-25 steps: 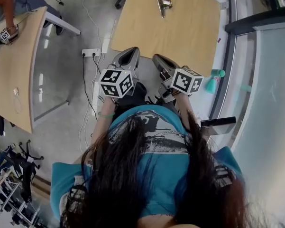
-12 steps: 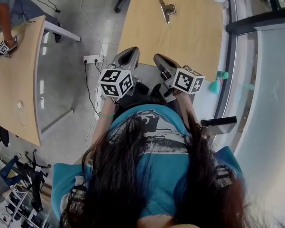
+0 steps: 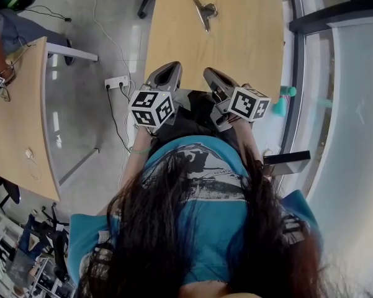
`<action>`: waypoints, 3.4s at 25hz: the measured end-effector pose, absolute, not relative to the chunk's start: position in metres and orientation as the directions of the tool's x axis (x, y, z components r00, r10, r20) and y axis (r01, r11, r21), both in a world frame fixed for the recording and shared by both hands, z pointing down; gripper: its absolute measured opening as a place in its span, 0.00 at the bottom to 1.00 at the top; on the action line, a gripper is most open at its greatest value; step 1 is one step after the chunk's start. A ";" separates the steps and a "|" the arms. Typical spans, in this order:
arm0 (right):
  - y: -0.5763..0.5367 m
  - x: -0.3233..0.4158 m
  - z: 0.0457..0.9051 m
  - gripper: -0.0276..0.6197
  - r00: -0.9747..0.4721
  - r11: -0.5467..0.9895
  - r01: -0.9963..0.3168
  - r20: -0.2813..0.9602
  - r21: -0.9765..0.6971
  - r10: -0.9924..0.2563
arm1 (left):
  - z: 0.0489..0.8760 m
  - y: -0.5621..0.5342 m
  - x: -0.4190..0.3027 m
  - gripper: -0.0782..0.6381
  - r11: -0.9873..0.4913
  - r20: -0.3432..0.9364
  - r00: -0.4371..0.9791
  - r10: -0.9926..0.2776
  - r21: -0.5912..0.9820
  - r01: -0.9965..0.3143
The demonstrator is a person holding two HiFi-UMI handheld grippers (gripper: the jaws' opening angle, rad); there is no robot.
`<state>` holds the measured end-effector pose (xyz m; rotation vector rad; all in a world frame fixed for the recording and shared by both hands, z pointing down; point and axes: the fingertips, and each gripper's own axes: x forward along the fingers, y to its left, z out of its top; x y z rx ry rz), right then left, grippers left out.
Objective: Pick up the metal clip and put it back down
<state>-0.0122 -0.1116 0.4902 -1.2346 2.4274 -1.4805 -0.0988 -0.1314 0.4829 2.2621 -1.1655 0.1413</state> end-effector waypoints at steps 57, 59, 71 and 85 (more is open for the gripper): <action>-0.409 0.030 0.677 0.20 -0.648 0.332 -0.761 0.688 -0.558 -0.327 | 0.522 -0.233 -0.067 0.11 -0.227 0.495 0.398 -0.772 0.370 -0.901; -0.403 0.027 0.674 0.20 -0.660 0.335 -0.750 0.679 -0.571 -0.321 | 0.522 -0.232 -0.069 0.11 -0.227 0.495 0.398 -0.773 0.370 -0.901; -0.361 0.035 0.603 0.19 -0.757 0.279 -0.634 0.504 -0.721 -0.417 | 0.515 -0.226 -0.072 0.11 -0.257 0.474 0.419 -0.775 0.369 -0.893; -0.270 0.062 0.515 0.19 -0.728 0.198 -0.547 0.345 -0.814 -0.592 | 0.503 -0.217 -0.076 0.11 -0.344 0.427 0.493 -0.758 0.380 -0.859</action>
